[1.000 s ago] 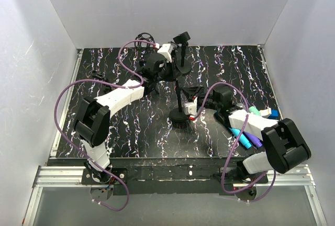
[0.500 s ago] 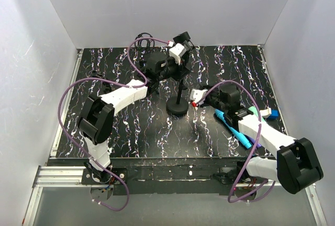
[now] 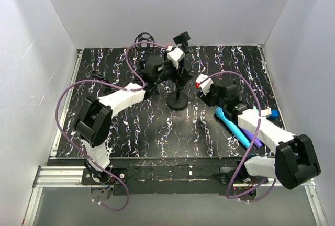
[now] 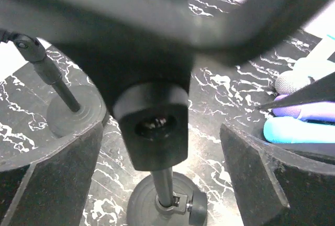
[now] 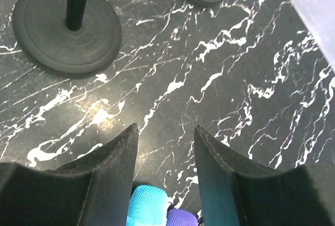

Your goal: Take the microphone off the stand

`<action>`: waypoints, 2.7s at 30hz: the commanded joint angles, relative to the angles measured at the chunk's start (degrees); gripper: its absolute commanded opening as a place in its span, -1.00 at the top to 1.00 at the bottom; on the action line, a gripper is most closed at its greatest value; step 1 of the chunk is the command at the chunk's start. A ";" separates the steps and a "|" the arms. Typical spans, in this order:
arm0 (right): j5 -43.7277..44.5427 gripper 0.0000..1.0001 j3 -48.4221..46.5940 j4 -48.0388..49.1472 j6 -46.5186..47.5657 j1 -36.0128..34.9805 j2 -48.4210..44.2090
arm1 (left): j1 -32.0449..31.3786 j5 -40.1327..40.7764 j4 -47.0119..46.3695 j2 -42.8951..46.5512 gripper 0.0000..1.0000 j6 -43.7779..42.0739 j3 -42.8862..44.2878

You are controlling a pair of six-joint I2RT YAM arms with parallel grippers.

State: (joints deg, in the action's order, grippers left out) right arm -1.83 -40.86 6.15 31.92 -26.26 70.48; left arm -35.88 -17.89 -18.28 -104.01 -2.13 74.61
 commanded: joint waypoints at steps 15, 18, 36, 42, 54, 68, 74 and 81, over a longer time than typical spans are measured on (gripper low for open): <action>-1.16 -0.20 -11.87 -18.45 -17.41 0.07 -3.68 | 1.95 3.56 27.50 28.41 -0.96 -13.86 -12.47; -2.56 -0.22 -14.32 -20.38 -20.48 0.16 -3.59 | 2.30 4.97 29.62 29.39 -0.96 -13.95 -11.16; -24.98 -0.23 -49.39 -15.92 -38.59 0.24 11.69 | 3.71 -7.85 25.32 19.72 -0.83 -7.98 10.82; -26.74 -0.05 -52.56 -14.41 -41.67 0.16 16.09 | 3.89 -11.99 21.98 16.47 -0.64 -6.92 13.37; -23.14 0.52 -51.78 -16.61 -39.75 0.16 18.38 | 3.89 -16.47 16.26 12.34 -0.11 -5.87 12.40; -23.50 0.86 -52.38 -22.58 -35.27 -4.67 20.13 | 3.89 -17.27 16.09 14.09 0.07 -8.41 9.15; -16.90 0.97 -57.48 -30.22 -30.28 -8.01 22.77 | 3.89 -16.48 14.95 14.53 0.10 -7.80 8.01; -14.79 0.97 -59.42 -34.63 -23.49 -11.09 23.39 | 3.89 -15.77 13.71 14.80 0.10 -5.25 5.90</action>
State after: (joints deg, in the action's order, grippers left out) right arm -13.87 -98.83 -22.57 5.63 -33.08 92.23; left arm -30.11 -32.86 -2.81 -90.24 -9.82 81.89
